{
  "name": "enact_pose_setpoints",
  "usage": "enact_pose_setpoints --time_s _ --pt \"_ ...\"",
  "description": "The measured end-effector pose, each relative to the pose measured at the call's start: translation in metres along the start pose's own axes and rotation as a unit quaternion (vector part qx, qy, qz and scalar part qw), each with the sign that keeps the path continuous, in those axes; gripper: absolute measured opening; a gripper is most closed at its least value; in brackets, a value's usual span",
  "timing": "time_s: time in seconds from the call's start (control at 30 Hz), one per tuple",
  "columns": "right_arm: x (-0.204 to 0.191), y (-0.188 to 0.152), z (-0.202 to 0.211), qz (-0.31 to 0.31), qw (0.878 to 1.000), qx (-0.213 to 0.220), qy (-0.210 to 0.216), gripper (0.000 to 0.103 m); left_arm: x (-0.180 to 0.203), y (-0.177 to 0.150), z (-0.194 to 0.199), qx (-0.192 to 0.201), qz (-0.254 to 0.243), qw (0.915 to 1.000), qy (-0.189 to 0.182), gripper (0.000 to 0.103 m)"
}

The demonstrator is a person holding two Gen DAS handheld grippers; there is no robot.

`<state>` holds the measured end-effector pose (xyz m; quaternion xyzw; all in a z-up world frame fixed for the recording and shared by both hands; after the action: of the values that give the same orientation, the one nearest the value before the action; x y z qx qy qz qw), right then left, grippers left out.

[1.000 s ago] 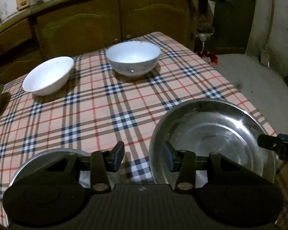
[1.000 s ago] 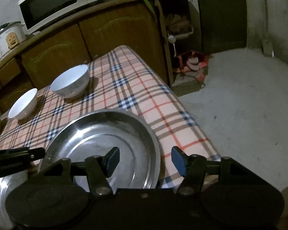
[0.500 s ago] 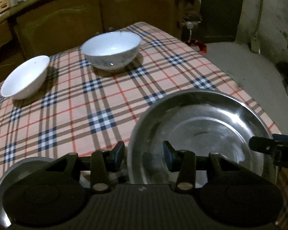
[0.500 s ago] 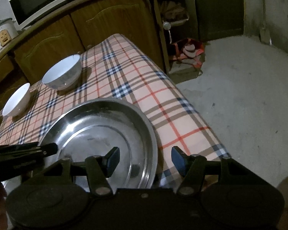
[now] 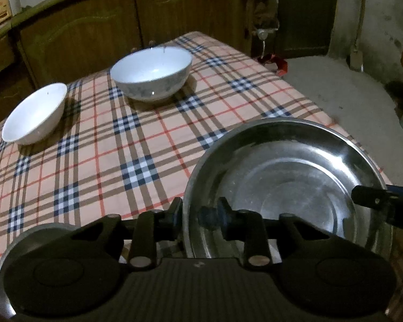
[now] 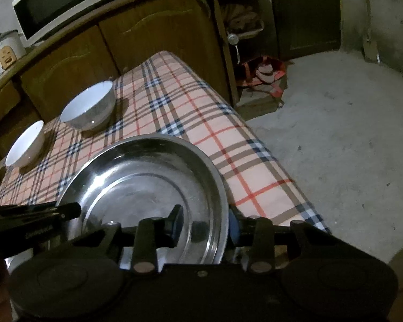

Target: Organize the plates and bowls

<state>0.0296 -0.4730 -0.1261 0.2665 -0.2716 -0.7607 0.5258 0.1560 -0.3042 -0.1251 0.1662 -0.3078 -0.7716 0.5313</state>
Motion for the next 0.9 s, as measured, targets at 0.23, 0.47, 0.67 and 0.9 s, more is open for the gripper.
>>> enact_pose_setpoints --time_s 0.23,0.47,0.67,0.9 --pt "-0.002 0.005 0.011 0.000 1.000 0.027 0.010 0.045 0.002 0.010 0.021 0.025 -0.002 0.9997 0.004 0.029" --pt "-0.011 0.012 0.028 0.012 0.998 0.065 0.026 0.045 -0.005 0.010 0.040 0.039 0.002 0.9991 0.014 0.029" --pt "-0.017 0.013 0.044 0.023 0.996 0.081 0.026 0.045 -0.007 0.010 0.056 0.051 0.005 0.9986 0.015 0.029" --pt "-0.026 0.016 0.064 0.035 0.995 0.092 0.024 0.045 -0.012 0.009 0.076 0.066 0.008 0.9976 0.018 0.029"
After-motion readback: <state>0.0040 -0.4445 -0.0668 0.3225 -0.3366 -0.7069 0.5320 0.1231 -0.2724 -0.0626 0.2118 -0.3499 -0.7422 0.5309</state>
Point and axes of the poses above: each gripper's, at about its wrist camera, not at the fingertips, and z roughly against the way its jaws point, x to its right, y to its top, the point moved 7 cm from there along -z, roughly the way its jaws point, and after that the axes turned 13 degrees about z, right-handed, at the moved point
